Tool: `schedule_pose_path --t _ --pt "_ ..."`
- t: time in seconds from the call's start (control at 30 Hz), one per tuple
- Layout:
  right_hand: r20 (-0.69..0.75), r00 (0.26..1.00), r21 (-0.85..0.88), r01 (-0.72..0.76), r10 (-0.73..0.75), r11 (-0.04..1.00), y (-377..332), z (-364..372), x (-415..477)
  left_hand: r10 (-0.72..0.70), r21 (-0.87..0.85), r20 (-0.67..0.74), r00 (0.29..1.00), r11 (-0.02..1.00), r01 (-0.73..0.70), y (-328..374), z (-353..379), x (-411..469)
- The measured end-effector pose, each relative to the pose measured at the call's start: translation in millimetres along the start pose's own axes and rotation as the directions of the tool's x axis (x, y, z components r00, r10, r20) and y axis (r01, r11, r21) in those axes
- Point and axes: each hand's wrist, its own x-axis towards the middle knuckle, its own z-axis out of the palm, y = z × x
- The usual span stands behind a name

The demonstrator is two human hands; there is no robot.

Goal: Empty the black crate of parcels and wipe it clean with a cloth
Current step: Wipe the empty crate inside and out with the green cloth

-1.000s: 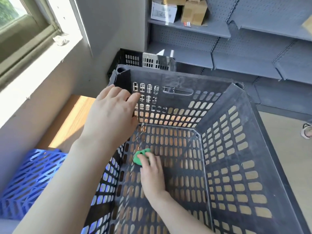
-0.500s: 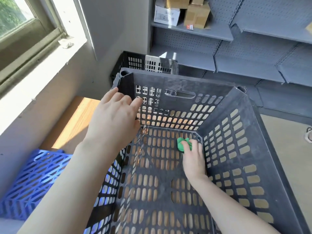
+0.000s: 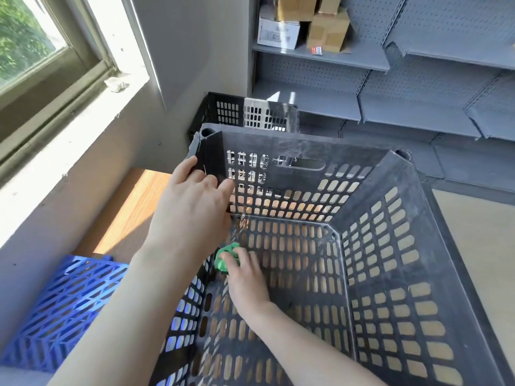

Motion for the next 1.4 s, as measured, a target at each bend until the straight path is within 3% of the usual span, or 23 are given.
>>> schedule_pose_path --t 0.13,0.23,0.33,0.4,0.53,0.67,0.83,1.03,1.23,1.33,1.4 --pt "0.144 0.967 -0.033 0.217 -0.211 0.976 11.5 -11.3 8.6 0.008 -0.004 0.000 1.000 1.000 -0.008 -0.8 0.5 -0.3" --pt "0.128 0.956 -0.143 0.280 -0.263 0.949 45.3 -32.8 16.3 0.007 0.000 0.010 1.000 1.000 -0.007 -0.6 0.8 -0.5" --pt "0.024 1.000 -0.281 0.022 -0.016 0.960 93.1 -58.2 20.0 -0.003 -0.005 0.007 1.000 1.000 0.003 -0.9 -0.2 -0.8" --pt "-0.117 0.980 -0.310 -0.187 0.158 0.932 124.8 -72.8 15.5 -0.007 -0.008 0.009 1.000 1.000 0.007 -1.0 -1.3 -0.8" --pt "-0.295 0.852 -0.260 -0.506 0.431 0.822 142.1 -73.2 10.0 -0.012 -0.012 0.022 1.000 1.000 0.012 -1.3 -1.7 -1.5" --pt "-0.363 0.691 0.007 -0.669 0.625 0.743 113.1 -57.3 26.3 -0.018 -0.012 0.024 1.000 1.000 0.019 -0.8 -2.4 -0.8" --pt "-0.305 0.761 0.104 -0.572 0.573 0.814 69.3 -39.5 47.2 -0.034 -0.035 0.014 0.999 0.999 0.034 -1.0 -1.6 0.9" --pt "-0.267 0.880 0.125 -0.372 0.392 0.920 27.6 -9.3 65.8 -0.030 -0.025 0.002 1.000 0.999 0.030 -1.2 0.5 0.7" --pt "-0.261 0.882 0.200 -0.349 0.393 0.916 9.6 4.4 80.3 -0.028 -0.021 -0.012 1.000 0.999 0.027 -1.6 4.1 2.6" --pt "-0.152 0.968 0.157 -0.173 0.197 0.972 5.3 6.1 80.0 -0.031 -0.024 -0.017 0.999 0.999 0.031 -2.0 4.8 3.3" --pt "-0.117 0.983 0.180 -0.120 0.143 0.976 0.7 7.2 84.6 -0.032 -0.031 -0.018 0.999 0.999 0.032 -1.6 4.2 2.8"
